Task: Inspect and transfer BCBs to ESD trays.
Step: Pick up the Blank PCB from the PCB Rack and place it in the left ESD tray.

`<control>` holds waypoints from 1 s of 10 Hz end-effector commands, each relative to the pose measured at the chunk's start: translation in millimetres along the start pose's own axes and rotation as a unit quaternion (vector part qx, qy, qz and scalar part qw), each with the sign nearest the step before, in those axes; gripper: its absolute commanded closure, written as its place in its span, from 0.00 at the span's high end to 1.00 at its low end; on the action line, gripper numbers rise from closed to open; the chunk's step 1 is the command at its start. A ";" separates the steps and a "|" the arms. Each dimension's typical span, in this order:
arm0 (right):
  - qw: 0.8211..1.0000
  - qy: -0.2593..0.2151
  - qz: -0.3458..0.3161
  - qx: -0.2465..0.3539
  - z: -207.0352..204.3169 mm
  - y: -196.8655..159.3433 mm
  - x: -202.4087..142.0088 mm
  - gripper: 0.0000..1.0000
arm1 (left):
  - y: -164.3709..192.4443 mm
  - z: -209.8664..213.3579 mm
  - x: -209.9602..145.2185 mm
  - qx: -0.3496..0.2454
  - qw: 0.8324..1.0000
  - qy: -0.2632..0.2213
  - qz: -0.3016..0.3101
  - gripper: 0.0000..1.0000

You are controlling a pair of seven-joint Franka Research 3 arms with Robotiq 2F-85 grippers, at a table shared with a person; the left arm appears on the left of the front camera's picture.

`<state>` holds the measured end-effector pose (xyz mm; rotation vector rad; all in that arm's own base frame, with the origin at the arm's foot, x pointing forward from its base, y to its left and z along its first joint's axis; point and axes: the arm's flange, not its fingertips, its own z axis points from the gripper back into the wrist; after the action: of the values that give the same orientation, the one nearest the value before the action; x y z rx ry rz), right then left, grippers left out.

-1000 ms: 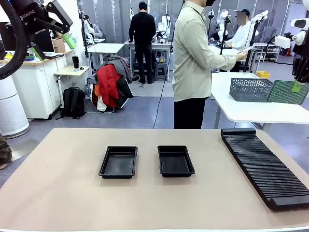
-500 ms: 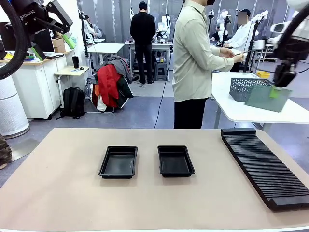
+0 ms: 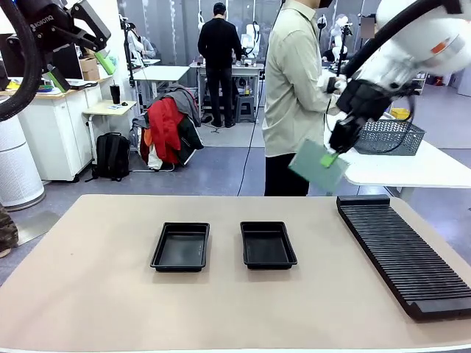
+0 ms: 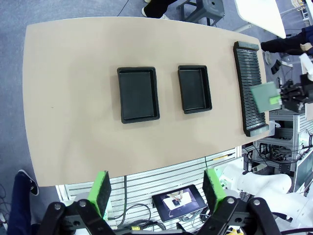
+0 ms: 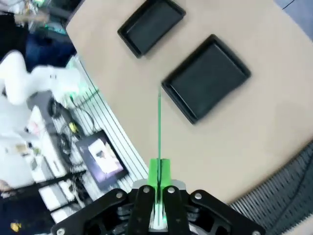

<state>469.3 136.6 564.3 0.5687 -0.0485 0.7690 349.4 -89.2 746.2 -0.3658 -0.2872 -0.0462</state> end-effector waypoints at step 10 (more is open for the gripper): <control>0.950 -0.164 -0.221 0.148 -218.1 45.9 102.3 0.02 | 0.5 -0.3 -0.2 0.000 1.000 0.001 0.000 1.00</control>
<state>472.1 322.4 427.2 0.9351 -0.0938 0.2958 349.2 -89.4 746.3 -0.3657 -0.2875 -0.0466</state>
